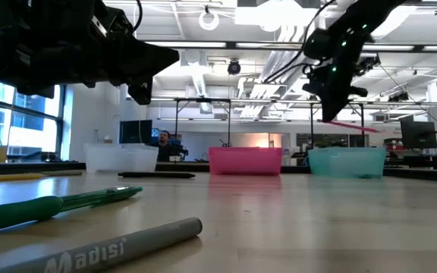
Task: Sort crayons/erasers/pens/pencils in bins
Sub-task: Put the pink pencil into the blue bin, then put the gray crayon into the transparent bin
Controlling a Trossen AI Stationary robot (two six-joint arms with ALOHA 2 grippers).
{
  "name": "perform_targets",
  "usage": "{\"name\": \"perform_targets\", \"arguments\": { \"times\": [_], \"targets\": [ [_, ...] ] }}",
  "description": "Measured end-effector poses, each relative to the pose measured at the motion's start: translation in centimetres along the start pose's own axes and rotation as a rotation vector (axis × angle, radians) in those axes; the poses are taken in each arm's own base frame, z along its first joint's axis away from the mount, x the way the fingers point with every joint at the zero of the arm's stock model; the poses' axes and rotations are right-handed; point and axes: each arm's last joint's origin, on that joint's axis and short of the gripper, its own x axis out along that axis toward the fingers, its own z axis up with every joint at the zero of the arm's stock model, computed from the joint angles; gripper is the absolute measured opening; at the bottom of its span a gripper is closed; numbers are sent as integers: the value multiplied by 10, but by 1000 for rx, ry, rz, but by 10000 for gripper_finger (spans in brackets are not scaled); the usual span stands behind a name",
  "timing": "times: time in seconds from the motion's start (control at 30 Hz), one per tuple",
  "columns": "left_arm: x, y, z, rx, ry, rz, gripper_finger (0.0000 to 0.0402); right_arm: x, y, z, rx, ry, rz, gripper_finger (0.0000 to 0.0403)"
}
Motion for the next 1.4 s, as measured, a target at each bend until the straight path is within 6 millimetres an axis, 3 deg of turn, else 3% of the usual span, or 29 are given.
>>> {"name": "perform_targets", "arguments": {
  "times": [0.17, 0.33, 0.93, 1.13, 1.3, 1.4],
  "targets": [
    [0, 0, 0, 0, 0, 0, 0, 37, -20, 28, -10, 61, -47, 9],
    [0, 0, 0, 0, 1, 0, 0, 72, -21, 28, -2, 164, 26, 9],
    [0, 0, -1, 8, 10, -10, 0, 117, -13, 20, -20, 265, 13, 10],
    [0, 0, -1, 8, 10, -9, 0, 113, -15, 23, -36, 266, -25, 49],
    [0, 0, -2, 26, 21, -4, 0, 94, -17, 35, -64, 241, -24, 113],
    [0, 1, -3, 25, 32, 19, 0, 75, -16, 40, -135, 191, 28, 122]
  ]
}}
